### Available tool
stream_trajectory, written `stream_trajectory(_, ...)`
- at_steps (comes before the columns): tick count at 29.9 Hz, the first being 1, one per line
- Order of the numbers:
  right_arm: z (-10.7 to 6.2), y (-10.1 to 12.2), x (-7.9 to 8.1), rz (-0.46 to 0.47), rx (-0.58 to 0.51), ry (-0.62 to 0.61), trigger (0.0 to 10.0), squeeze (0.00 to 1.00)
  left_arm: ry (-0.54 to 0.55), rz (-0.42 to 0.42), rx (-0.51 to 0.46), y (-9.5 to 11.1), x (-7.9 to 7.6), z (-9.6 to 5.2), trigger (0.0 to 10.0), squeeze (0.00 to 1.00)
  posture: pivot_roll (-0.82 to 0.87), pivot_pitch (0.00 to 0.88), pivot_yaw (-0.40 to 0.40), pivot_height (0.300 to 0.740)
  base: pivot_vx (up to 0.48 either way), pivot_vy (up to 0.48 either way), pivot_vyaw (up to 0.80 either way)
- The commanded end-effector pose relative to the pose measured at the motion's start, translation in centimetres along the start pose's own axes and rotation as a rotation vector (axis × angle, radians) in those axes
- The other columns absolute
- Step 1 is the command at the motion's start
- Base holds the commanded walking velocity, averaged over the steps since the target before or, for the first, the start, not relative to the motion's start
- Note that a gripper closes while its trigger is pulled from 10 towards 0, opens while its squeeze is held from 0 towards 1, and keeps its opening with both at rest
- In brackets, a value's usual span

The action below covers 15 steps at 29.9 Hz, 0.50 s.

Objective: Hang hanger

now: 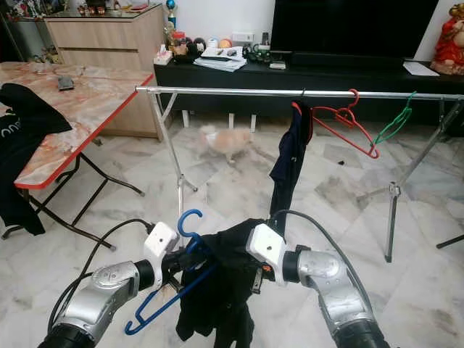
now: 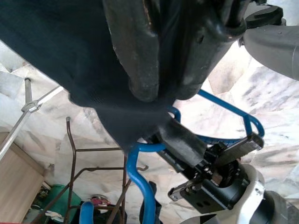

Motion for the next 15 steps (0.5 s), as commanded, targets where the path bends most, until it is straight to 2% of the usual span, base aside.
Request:
stream_trajectory(1,-0.1,0.8,-0.1,-0.042,-0.008,0.015,10.0,0.87,0.002,0.017,-0.055,1.5,0.3,0.1,10.0,0.00,0.06,0.023,-0.004,0.740,0.000,0.000,0.00)
stream_trajectory(10,-0.1,0.7,-0.2,-0.050,0.005,0.014,10.0,0.88,-0.010,-0.014,-0.094,1.8,-0.1,0.2,10.0,0.00,0.06,0.024,-0.007,0.740,0.000,0.000,0.00)
stream_trajectory(13,-0.2,1.2,-0.9,-0.069,-0.009,-0.035,10.0,0.87,-0.017,-0.024,-0.106,2.0,-0.2,0.3,10.0,0.00,0.06,0.025,-0.009,0.740,0.000,0.000,0.00)
stream_trajectory(14,-0.4,1.8,-1.7,-0.075,-0.030,-0.078,10.0,0.79,-0.021,-0.022,-0.105,2.0,-0.3,0.2,10.0,0.00,0.06,0.026,-0.009,0.740,0.000,0.000,0.00)
stream_trajectory(15,-0.6,2.2,-2.2,-0.078,-0.045,-0.107,10.0,0.79,-0.024,-0.020,-0.104,2.0,-0.3,0.2,10.0,0.00,0.06,0.026,-0.009,0.740,0.000,0.000,0.00)
Point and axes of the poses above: a point about 5 cm out from each wrist's last joint towards the gripper, its own z axis pointing out of the wrist towards the gripper, its own y axis along the axis of the wrist's last joint, x = y × z, the point moved 4 cm from there along z, pointing out of the wrist towards the gripper, and after that the axes turned 1 degree about -z, right-handed, at the moved point
